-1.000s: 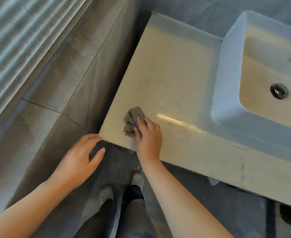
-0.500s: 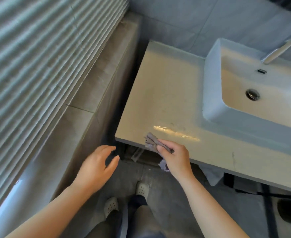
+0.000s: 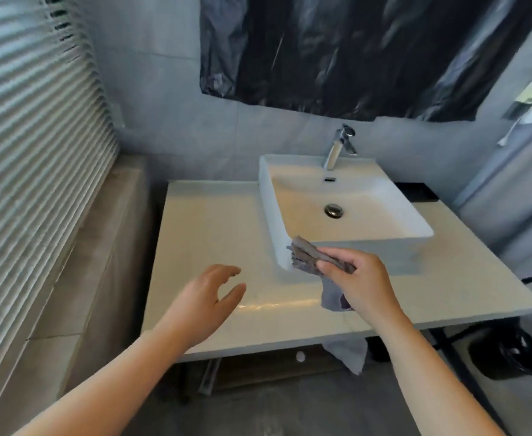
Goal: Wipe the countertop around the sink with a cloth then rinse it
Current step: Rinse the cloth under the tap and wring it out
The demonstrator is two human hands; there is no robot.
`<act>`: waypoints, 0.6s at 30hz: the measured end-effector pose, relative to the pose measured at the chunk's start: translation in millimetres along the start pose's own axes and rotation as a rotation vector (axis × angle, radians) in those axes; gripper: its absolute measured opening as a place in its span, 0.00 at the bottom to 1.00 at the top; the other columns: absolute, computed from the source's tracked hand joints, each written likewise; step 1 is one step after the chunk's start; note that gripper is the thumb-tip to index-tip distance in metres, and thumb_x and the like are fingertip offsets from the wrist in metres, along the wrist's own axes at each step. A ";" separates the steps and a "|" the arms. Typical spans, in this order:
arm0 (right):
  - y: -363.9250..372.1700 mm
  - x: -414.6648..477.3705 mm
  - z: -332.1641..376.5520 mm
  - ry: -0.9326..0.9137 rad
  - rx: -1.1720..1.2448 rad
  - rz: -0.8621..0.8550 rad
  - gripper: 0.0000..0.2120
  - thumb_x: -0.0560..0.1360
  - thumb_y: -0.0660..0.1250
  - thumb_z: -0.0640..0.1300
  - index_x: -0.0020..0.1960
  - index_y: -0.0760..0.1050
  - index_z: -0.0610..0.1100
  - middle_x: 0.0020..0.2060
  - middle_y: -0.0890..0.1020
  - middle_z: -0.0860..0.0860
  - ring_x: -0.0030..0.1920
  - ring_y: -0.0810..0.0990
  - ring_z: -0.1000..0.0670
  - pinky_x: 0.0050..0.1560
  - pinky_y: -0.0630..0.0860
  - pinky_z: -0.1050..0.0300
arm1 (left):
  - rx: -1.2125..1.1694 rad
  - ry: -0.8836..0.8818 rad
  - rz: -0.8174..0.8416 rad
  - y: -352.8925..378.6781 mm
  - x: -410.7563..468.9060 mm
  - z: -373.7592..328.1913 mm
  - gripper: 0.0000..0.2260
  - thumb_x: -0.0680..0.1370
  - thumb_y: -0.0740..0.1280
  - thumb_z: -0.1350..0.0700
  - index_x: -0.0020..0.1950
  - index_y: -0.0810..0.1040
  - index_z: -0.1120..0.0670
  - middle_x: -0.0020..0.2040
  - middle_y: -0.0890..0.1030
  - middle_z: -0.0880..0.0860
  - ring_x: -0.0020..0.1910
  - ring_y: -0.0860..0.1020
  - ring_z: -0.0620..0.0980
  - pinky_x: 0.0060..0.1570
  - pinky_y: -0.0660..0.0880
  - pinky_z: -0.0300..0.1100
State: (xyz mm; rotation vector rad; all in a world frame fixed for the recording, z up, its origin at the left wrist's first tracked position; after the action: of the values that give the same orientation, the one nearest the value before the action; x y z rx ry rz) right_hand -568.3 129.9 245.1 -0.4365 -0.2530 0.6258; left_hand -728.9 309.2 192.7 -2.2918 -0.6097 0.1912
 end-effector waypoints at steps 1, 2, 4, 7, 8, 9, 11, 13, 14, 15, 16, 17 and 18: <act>-13.1 4.7 6.9 -0.015 0.009 0.003 0.12 0.73 0.71 0.40 0.55 0.81 0.51 0.47 0.84 0.59 0.50 0.81 0.61 0.52 0.77 0.61 | -0.015 0.021 0.012 2.0 13.6 -15.2 0.19 0.78 0.60 0.43 0.68 0.70 0.46 0.64 0.73 0.42 0.58 0.73 0.38 0.57 0.69 0.34; -26.1 8.8 12.9 -0.025 0.017 0.009 0.13 0.72 0.72 0.40 0.54 0.81 0.52 0.48 0.84 0.59 0.51 0.81 0.61 0.53 0.78 0.60 | -0.040 0.041 0.023 3.7 26.4 -30.9 0.19 0.78 0.60 0.43 0.68 0.71 0.46 0.63 0.74 0.42 0.57 0.73 0.37 0.56 0.69 0.33; -51.2 16.7 24.2 -0.039 0.040 0.039 0.13 0.71 0.73 0.40 0.53 0.82 0.52 0.47 0.84 0.58 0.50 0.81 0.60 0.51 0.79 0.59 | -0.112 0.072 0.024 5.8 52.1 -65.6 0.18 0.78 0.60 0.43 0.67 0.72 0.47 0.61 0.76 0.42 0.54 0.74 0.35 0.52 0.68 0.27; -84.4 28.4 35.5 -0.065 0.032 0.106 0.14 0.69 0.74 0.39 0.54 0.82 0.50 0.45 0.85 0.55 0.46 0.83 0.59 0.43 0.79 0.62 | -0.193 0.126 0.016 11.5 87.1 -118.1 0.18 0.78 0.60 0.42 0.65 0.74 0.46 0.58 0.78 0.41 0.53 0.75 0.35 0.49 0.67 0.23; -94.4 33.0 37.1 -0.076 0.029 0.127 0.15 0.69 0.74 0.38 0.54 0.82 0.49 0.42 0.85 0.55 0.41 0.83 0.60 0.37 0.77 0.67 | -0.229 0.142 0.028 16.6 97.5 -133.8 0.19 0.77 0.60 0.38 0.64 0.75 0.44 0.56 0.78 0.39 0.54 0.75 0.36 0.50 0.68 0.25; -103.6 38.4 37.9 -0.086 0.035 0.144 0.15 0.69 0.74 0.36 0.54 0.82 0.47 0.40 0.84 0.54 0.35 0.81 0.62 0.31 0.73 0.72 | -0.285 0.152 0.053 23.8 107.5 -147.7 0.19 0.75 0.60 0.35 0.61 0.75 0.42 0.54 0.80 0.37 0.54 0.76 0.36 0.52 0.70 0.29; -122.0 52.9 34.1 -0.102 0.046 0.163 0.16 0.69 0.74 0.33 0.54 0.82 0.46 0.37 0.83 0.55 0.29 0.78 0.64 0.25 0.68 0.75 | -0.437 0.155 0.111 41.4 126.1 -173.1 0.18 0.71 0.63 0.34 0.56 0.77 0.41 0.51 0.82 0.38 0.52 0.78 0.37 0.53 0.74 0.35; -137.7 70.1 26.9 -0.114 0.039 0.181 0.17 0.67 0.75 0.34 0.55 0.82 0.46 0.40 0.83 0.54 0.31 0.79 0.63 0.25 0.68 0.75 | -0.560 0.139 0.167 62.4 145.2 -193.0 0.15 0.73 0.70 0.43 0.56 0.79 0.48 0.49 0.84 0.45 0.50 0.81 0.43 0.49 0.76 0.36; -145.2 79.6 21.4 -0.118 0.030 0.186 0.18 0.67 0.76 0.35 0.55 0.82 0.47 0.41 0.84 0.54 0.32 0.80 0.62 0.26 0.69 0.74 | -0.595 0.130 0.175 70.5 154.3 -200.9 0.12 0.74 0.71 0.49 0.55 0.80 0.52 0.48 0.85 0.49 0.49 0.82 0.46 0.47 0.77 0.36; -152.5 89.1 16.0 -0.118 0.034 0.191 0.19 0.66 0.77 0.37 0.55 0.82 0.49 0.42 0.84 0.54 0.35 0.81 0.59 0.27 0.71 0.71 | -0.628 0.126 0.169 76.3 163.3 -207.3 0.11 0.74 0.71 0.54 0.54 0.80 0.55 0.47 0.85 0.51 0.48 0.83 0.49 0.45 0.78 0.37; -160.0 98.8 10.9 -0.130 0.047 0.199 0.19 0.66 0.77 0.38 0.54 0.82 0.51 0.44 0.85 0.53 0.38 0.83 0.57 0.31 0.75 0.68 | -0.662 0.122 0.155 80.3 172.3 -212.2 0.11 0.73 0.71 0.55 0.53 0.80 0.56 0.47 0.85 0.53 0.47 0.83 0.51 0.45 0.79 0.40; -166.6 108.7 6.2 -0.150 0.065 0.205 0.18 0.67 0.76 0.38 0.54 0.82 0.52 0.46 0.85 0.54 0.44 0.83 0.55 0.38 0.77 0.65 | -0.692 0.117 0.140 83.4 181.7 -215.8 0.11 0.71 0.72 0.54 0.52 0.81 0.56 0.47 0.85 0.54 0.48 0.83 0.53 0.47 0.80 0.43; -172.5 118.2 0.5 -0.168 0.082 0.212 0.17 0.68 0.75 0.38 0.54 0.81 0.52 0.48 0.85 0.54 0.49 0.83 0.55 0.46 0.77 0.64 | -0.703 0.110 0.127 85.6 190.2 -217.3 0.12 0.70 0.72 0.53 0.51 0.81 0.56 0.47 0.85 0.55 0.48 0.83 0.55 0.49 0.80 0.47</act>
State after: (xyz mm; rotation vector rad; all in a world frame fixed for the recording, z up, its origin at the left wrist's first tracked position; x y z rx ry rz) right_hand -388.1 77.6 337.5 -0.3344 -0.3426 0.8794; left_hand -463.2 211.6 295.8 -2.9963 -0.5262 -0.1134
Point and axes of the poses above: each hand's wrist, its own x-axis towards the middle knuckle, its own y-axis out of the palm, z = x × y, the point moved 9 cm from there along x, towards the middle knuckle
